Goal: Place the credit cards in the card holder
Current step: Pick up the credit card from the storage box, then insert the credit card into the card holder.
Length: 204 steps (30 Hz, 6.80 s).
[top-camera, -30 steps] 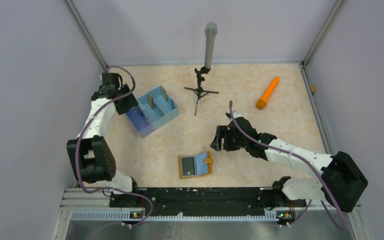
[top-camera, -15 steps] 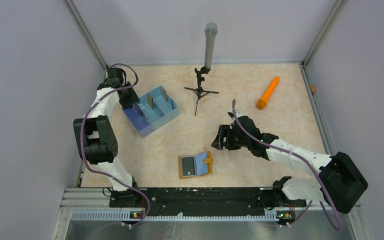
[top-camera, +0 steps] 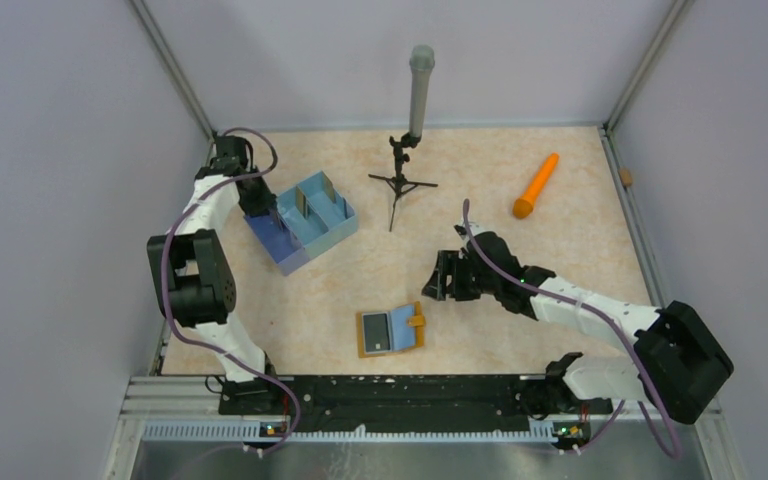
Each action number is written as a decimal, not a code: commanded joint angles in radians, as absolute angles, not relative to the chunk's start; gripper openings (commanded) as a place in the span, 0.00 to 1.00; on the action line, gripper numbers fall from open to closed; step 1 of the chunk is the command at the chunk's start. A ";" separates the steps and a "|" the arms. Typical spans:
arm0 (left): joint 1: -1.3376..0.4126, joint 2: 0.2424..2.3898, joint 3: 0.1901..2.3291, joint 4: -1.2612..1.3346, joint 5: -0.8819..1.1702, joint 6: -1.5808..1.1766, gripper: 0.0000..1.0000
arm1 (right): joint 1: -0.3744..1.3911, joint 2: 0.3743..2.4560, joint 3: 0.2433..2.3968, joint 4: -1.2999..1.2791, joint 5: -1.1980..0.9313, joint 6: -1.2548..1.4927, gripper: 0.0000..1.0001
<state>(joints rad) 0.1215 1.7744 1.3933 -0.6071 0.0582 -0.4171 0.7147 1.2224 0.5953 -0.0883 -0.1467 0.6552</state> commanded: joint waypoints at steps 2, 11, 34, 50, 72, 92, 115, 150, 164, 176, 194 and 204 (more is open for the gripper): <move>0.121 1.778 1.421 -0.610 0.042 -0.402 0.27 | 0.703 1.226 0.586 -0.043 -0.157 0.657 0.64; 0.121 1.773 1.410 -0.619 0.031 -0.402 0.17 | 0.704 1.229 0.579 -0.038 -0.158 0.662 0.63; 0.121 1.409 1.265 -0.611 0.092 -0.413 0.00 | 0.703 1.126 0.593 -0.094 -0.115 0.612 0.63; -0.329 1.179 1.211 -0.694 0.777 -0.144 0.00 | 0.606 0.944 0.671 -0.010 -0.597 0.406 0.77; -0.546 1.168 1.088 -0.586 1.129 -0.153 0.00 | 0.663 1.015 0.605 0.369 -1.064 0.632 0.32; -0.566 1.026 0.644 0.462 0.830 -0.870 0.78 | 0.736 0.970 0.349 0.983 -0.575 0.912 0.00; -0.619 1.001 0.492 0.756 0.741 -1.075 0.30 | 0.744 1.001 0.301 1.061 -0.487 0.957 0.00; -0.615 0.951 0.429 -0.127 0.290 -0.914 0.00 | 1.031 1.259 0.593 -0.089 0.033 0.884 0.75; -0.614 1.033 0.371 -0.030 0.425 -0.934 0.00 | 1.035 1.354 0.630 -0.159 0.099 0.878 0.44; -0.615 1.145 0.308 0.148 0.501 -0.993 0.00 | 1.035 1.383 0.627 -0.163 0.108 0.891 0.12; -0.615 1.188 0.231 0.228 0.502 -1.121 0.00 | 1.035 1.402 0.642 -0.189 0.130 0.893 0.00; -0.615 1.101 0.185 0.185 0.437 -1.161 0.00 | 1.035 1.408 0.647 -0.193 0.133 0.893 0.00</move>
<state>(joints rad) -0.6163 1.1233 0.2070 0.2089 0.4831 -1.1412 1.0256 1.3937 0.6117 -0.1677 0.0937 0.8936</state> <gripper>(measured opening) 0.008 0.096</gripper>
